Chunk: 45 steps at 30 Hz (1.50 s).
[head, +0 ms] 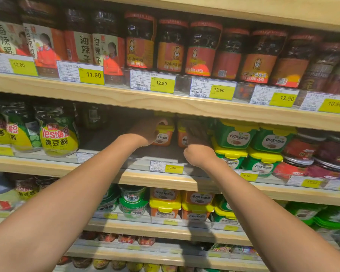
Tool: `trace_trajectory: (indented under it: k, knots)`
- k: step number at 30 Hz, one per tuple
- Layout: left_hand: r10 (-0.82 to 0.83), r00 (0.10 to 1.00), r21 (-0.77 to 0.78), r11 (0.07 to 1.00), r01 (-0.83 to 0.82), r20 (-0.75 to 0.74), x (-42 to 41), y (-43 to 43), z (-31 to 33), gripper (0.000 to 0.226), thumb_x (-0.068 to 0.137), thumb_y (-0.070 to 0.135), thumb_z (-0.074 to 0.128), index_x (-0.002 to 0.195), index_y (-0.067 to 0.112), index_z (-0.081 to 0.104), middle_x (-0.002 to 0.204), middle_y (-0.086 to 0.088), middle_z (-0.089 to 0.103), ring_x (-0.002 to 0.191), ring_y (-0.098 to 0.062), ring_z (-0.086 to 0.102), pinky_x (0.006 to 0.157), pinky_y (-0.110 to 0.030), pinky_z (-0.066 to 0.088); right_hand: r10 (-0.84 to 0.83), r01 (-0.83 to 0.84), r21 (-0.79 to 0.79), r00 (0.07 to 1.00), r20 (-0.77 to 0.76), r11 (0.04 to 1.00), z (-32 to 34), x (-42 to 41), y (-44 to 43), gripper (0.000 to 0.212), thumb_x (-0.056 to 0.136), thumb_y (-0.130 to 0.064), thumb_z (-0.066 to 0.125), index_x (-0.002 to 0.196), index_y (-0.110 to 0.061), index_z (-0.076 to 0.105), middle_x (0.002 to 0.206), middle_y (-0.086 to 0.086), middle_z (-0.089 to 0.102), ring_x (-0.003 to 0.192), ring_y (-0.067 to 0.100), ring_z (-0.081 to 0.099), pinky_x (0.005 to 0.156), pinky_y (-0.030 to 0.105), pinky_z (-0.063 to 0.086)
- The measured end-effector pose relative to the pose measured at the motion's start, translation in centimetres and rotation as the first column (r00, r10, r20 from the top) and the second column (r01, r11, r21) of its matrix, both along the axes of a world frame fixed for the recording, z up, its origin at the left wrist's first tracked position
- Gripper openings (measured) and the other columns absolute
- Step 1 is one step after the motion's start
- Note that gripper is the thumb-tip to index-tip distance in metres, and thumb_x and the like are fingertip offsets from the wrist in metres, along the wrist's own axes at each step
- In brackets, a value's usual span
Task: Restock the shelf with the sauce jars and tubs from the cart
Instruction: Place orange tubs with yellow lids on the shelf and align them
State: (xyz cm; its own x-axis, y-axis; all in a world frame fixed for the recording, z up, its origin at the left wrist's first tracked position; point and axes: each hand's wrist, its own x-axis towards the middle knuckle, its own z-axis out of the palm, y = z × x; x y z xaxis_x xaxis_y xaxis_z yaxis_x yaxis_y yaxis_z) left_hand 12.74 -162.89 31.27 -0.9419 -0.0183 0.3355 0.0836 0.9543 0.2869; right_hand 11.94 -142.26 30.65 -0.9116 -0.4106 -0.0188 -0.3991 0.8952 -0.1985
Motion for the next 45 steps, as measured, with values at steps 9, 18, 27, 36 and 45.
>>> trace_trajectory:
  k: [9,18,27,36,45]
  knots:
    - [-0.073,0.997,0.024,0.997,0.073,-0.010,-1.2,-0.7,-0.3,0.040,0.096,0.004,0.055,0.130,0.026,0.057,0.137,-0.004,0.059,0.124,-0.026,0.054,0.097,-0.032,0.041,0.005,-0.004,-0.019,1.000,0.031,1.000,0.1,-0.3,-0.1,0.036,0.097,-0.015,0.034,0.113,-0.007,0.065,0.131,0.018,0.059,0.118,0.034,0.055,0.096,0.036,0.042]
    - [0.008,0.965,0.074,0.997,-0.028,0.262,0.2,-1.4,-0.9,0.060,0.100,0.050,0.047,0.155,0.037,0.027,0.156,0.000,0.042,0.135,-0.025,0.047,0.106,-0.032,0.037,-0.020,0.023,-0.049,0.998,0.059,0.999,0.7,0.0,0.0,0.043,0.098,-0.021,0.030,0.126,-0.007,0.060,0.140,0.019,0.053,0.126,0.033,0.051,0.097,0.034,0.038]
    - [0.160,0.960,-0.199,0.973,-0.114,0.230,7.6,0.4,0.1,0.055,0.099,0.063,0.034,0.117,0.018,0.061,0.092,-0.003,0.066,0.093,-0.029,0.065,0.073,-0.038,0.050,-0.001,-0.016,-0.175,0.996,-0.092,0.984,0.7,3.6,0.1,0.055,0.101,-0.049,0.032,0.072,-0.011,0.059,0.085,0.013,0.065,0.090,0.035,0.063,0.074,0.037,0.045]
    - [-0.005,0.981,-0.386,0.920,-0.072,-0.196,13.2,4.3,-2.9,0.073,0.093,0.063,0.045,0.156,0.031,0.028,0.153,-0.006,0.041,0.140,-0.032,0.036,0.117,-0.053,0.029,0.179,-0.325,-0.274,0.875,-0.450,0.905,-1.1,7.3,5.4,0.049,0.098,-0.036,0.052,0.144,-0.018,0.046,0.142,-0.001,0.048,0.134,0.016,0.039,0.110,0.035,0.040]
    - [-0.187,0.946,-0.417,0.907,0.063,-0.265,14.0,16.9,-4.2,0.084,0.091,0.065,0.053,0.160,0.030,0.021,0.169,-0.007,0.009,0.156,-0.032,0.002,0.122,-0.060,0.016,0.074,-0.224,-0.165,0.776,-0.626,0.961,-2.8,9.4,21.3,0.058,0.092,-0.039,0.061,0.146,-0.024,0.044,0.158,0.005,0.031,0.146,0.027,0.028,0.117,0.051,0.026]
